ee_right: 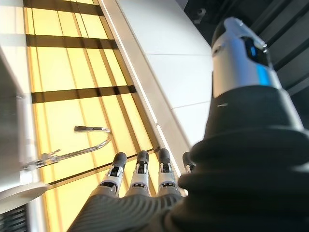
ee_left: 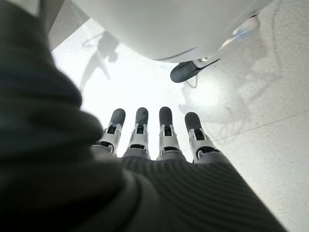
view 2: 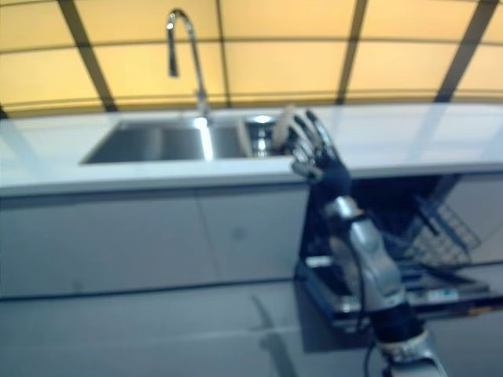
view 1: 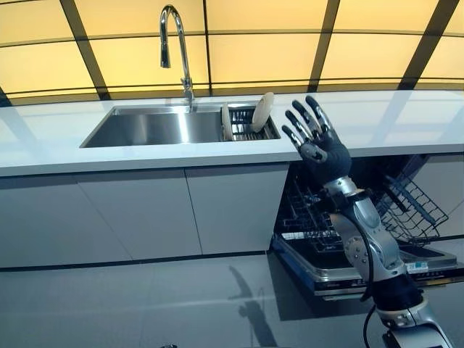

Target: Take plates into dishwasher

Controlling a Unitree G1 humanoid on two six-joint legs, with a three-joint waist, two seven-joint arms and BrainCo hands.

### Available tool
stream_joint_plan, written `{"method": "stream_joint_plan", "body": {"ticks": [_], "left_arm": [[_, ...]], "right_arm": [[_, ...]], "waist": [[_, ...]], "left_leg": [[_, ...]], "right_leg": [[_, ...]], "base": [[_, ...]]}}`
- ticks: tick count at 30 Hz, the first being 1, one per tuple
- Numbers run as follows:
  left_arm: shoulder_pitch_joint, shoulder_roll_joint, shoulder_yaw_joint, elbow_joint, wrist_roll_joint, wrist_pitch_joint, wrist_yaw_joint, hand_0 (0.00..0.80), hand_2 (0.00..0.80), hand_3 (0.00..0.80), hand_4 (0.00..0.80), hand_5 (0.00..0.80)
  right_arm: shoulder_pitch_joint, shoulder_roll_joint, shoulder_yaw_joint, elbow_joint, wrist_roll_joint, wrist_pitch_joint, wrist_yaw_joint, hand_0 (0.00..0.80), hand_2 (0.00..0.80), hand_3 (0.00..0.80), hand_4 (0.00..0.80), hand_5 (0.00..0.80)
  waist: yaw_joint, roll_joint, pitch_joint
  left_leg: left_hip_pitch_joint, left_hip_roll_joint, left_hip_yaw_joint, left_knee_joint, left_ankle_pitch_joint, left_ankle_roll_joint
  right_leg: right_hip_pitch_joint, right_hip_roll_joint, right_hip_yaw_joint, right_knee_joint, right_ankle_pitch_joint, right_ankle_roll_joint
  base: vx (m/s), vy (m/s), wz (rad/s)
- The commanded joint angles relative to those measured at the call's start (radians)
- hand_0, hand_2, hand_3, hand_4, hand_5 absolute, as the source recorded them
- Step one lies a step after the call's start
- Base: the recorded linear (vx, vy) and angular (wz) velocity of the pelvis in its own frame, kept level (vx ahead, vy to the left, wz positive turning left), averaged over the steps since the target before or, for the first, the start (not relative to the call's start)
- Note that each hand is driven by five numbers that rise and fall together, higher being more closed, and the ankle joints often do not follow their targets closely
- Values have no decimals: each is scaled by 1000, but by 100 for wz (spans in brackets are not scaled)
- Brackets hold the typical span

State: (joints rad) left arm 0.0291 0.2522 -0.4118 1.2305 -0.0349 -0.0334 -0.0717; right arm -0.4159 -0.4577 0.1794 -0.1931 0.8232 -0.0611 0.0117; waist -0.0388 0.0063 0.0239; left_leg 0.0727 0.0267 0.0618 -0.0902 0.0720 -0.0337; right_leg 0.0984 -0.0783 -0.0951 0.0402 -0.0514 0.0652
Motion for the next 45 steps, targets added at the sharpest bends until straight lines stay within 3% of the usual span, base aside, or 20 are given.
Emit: {"method": "stream_joint_plan", "body": {"ticks": [1,3,5,8,11,14,17,20,22,24,27,28,29,31,33,35,38,40,42,45], "left_arm": [[-45,-19,-59,70,-12,-18,-10,0,0,0,0,0],[-49,-13,-53,75,-7,-14,-14,0,0,0,0,0],[-40,-3,-48,68,-3,9,-13,0,0,0,0,0],[-28,7,-39,56,-5,36,-14,0,0,0,0,0],[-15,3,-18,83,25,44,-19,0,0,0,0,0],[-10,-5,-3,114,33,33,-20,0,0,0,0,0],[-10,-3,1,123,42,26,-24,0,0,0,0,0],[-2,-5,17,139,52,3,-17,0,0,0,0,0],[15,-7,15,145,39,-9,-20,0,0,0,0,0],[21,-9,22,141,34,-9,-20,0,0,0,0,0],[26,-7,34,124,-3,-52,-16,0,0,0,0,0],[18,-8,28,108,-23,-71,-1,0,0,0,0,0],[12,-8,23,89,-42,-69,7,0,0,0,0,0],[-5,-9,22,62,-46,-67,19,0,0,0,0,0],[-18,-1,12,47,-48,-75,23,0,0,0,0,0],[-25,5,7,41,-50,-79,20,0,0,0,0,0],[-30,11,5,21,-37,-54,9,0,0,0,0,0],[-19,3,-3,15,-37,-48,14,0,0,0,0,0],[1,-4,-2,20,-36,-50,20,0,0,0,0,0],[10,-6,10,34,-48,-62,16,0,0,0,0,0]], "right_arm": [[-157,9,-23,-42,-64,-67,-57,0,0,0,0,0],[-181,5,-31,-22,-96,-61,-79,0,0,0,0,0],[-205,-19,-37,2,-116,-58,-106,0,0,0,0,0],[-241,-53,-49,44,-92,-46,-122,0,0,0,0,0],[-286,-98,-77,108,-61,-31,-142,0,0,0,0,0],[-283,-119,-95,121,-55,-27,-155,0,0,0,0,0],[-277,-126,-108,108,-76,-15,-188,0,0,0,0,0],[-271,-121,-131,106,-91,-11,-184,0,0,0,0,0],[-269,-118,-132,88,-95,7,-188,0,0,0,0,0],[-262,-111,-128,75,-92,19,-181,0,0,0,0,0],[-254,-121,-102,46,-72,20,-174,0,0,0,0,0],[-249,-129,-97,29,-73,15,-173,0,0,0,0,0],[-240,-138,-100,24,-63,8,-168,0,0,0,0,0],[-239,-150,-109,21,-62,12,-176,0,0,0,0,0],[-264,-163,-103,38,-58,16,-191,0,0,0,0,0],[-288,-176,-90,55,-58,15,-203,0,0,0,0,0],[-316,-196,-62,72,-57,7,-229,0,0,0,0,0],[-329,-201,-48,86,-61,0,-229,0,0,0,0,0],[-351,-204,-28,117,-55,-3,-200,0,0,0,0,0],[-366,-215,-9,130,-39,-2,-170,0,0,0,0,0]], "waist": [[41,-32,36],[48,-21,45],[48,-8,54],[41,-7,60],[16,-50,58],[-18,-58,51],[-34,-50,52],[-44,-52,24],[-52,-23,4],[-66,-9,-12],[-77,-7,-33],[-67,-32,-26],[-59,-50,-18],[-37,-73,-2],[-18,-84,5],[-4,-81,8],[33,-63,13],[55,-59,11],[69,-60,10],[71,-57,3]], "left_leg": [[-10,-109,-4,71,-79,133],[-11,-116,-23,77,-77,147],[5,-110,-36,75,-80,148],[31,-111,-45,70,-91,144],[84,-163,-91,76,-140,128],[150,-195,-136,74,-175,118],[205,-195,-147,91,-229,122],[213,-205,-136,134,-279,122],[236,-169,-96,199,-253,76],[237,-149,-85,272,-158,31],[173,-129,-42,556,72,-61],[44,-113,4,785,98,-80],[-47,-95,18,885,91,-77],[-177,-36,49,918,42,-61],[-210,40,84,756,27,-47],[-188,70,100,628,19,-40],[-174,109,44,207,63,-46],[-188,130,-3,42,125,-59],[-233,148,-20,9,147,-64],[-241,162,-21,38,155,-62]], "right_leg": [[-156,-79,-1,304,157,-9],[-217,-107,8,467,239,-2],[-309,-102,16,597,293,16],[-419,-66,3,624,320,31],[-437,-4,-25,311,298,28],[-421,38,-42,47,325,30],[-458,37,-82,40,359,30],[-401,26,-88,17,322,12],[-374,33,-114,84,251,-15],[-350,45,-102,84,229,-35],[-262,51,-72,31,207,-69],[-201,34,-47,14,191,-88],[-168,17,-40,10,181,-95],[-115,2,-32,3,156,-102],[-87,-4,-31,-5,130,-98],[-72,-2,-28,-5,105,-95],[-16,5,29,-10,57,-64],[23,2,72,-26,46,-52],[68,-9,113,-34,28,-38],[110,-44,129,-32,-4,-12]], "base": [[3,215,-4],[39,232,5],[94,204,18],[184,75,24],[435,-31,19],[539,-26,44],[446,-22,64],[481,-73,47],[460,-64,7],[359,-82,17],[399,-141,16],[472,-182,12],[392,-162,0],[272,-78,-18],[262,9,-20],[309,134,-29],[463,302,-21],[420,286,-34],[362,306,-45],[310,415,-64]]}}
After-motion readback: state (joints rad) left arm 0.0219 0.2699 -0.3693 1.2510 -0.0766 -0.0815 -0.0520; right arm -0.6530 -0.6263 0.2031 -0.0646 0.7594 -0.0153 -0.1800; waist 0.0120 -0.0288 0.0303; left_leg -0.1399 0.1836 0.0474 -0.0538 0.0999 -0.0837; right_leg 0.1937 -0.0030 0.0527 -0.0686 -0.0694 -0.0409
